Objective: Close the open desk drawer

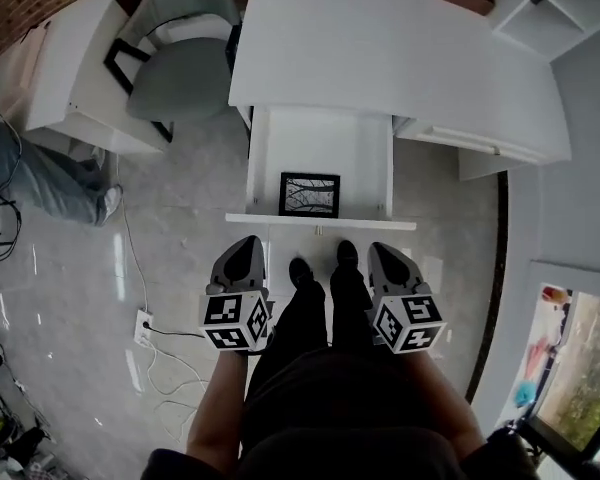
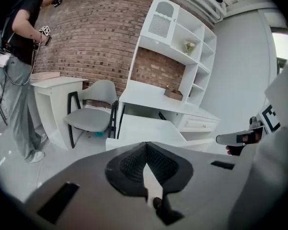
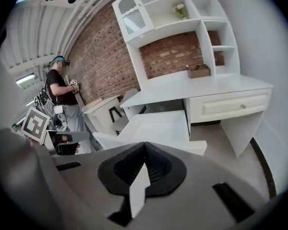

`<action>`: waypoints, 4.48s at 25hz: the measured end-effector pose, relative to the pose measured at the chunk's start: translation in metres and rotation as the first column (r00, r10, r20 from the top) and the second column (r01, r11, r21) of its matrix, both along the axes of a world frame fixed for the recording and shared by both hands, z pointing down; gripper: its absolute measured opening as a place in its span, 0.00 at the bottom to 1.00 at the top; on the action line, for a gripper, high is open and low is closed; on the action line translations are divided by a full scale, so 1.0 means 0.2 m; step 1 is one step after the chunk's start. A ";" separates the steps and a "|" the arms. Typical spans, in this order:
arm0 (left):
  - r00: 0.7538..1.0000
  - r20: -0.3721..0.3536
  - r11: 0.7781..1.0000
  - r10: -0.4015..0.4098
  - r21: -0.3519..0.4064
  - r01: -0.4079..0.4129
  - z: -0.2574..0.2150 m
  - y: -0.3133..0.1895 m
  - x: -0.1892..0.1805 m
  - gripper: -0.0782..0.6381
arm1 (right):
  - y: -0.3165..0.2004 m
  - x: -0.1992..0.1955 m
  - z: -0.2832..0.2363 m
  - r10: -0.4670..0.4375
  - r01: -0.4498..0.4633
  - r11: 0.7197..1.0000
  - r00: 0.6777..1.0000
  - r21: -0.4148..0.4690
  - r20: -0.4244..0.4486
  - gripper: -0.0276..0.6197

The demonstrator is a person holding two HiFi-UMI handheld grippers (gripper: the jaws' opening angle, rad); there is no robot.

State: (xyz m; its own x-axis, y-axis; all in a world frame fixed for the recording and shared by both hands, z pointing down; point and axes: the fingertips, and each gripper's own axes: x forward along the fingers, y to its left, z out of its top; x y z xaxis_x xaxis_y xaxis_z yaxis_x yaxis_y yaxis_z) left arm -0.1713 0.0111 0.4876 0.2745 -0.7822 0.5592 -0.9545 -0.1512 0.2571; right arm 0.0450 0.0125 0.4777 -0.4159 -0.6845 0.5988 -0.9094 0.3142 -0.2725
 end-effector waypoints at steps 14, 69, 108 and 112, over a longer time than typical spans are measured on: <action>0.998 -0.011 0.991 0.066 -0.116 -0.067 0.23 -0.07 -0.01 0.12 | -0.03 0.21 0.27 0.209 -0.215 0.970 0.976 -0.114 -0.062 0.05; 1.000 0.011 0.983 0.019 -0.183 -0.017 0.31 -1.05 0.01 0.12 | -1.06 0.24 0.36 0.161 -0.167 0.976 0.986 -0.142 -0.049 0.05; 0.997 0.015 0.990 -0.070 -0.118 0.071 0.31 -1.37 0.01 0.12 | -1.37 0.24 0.38 0.128 -0.132 0.987 0.990 -0.095 -0.054 0.05; 0.998 0.007 0.995 -0.057 -0.085 0.058 0.25 -1.36 0.00 0.12 | -1.36 0.23 0.33 0.138 -0.140 0.988 0.990 -0.068 -0.041 0.05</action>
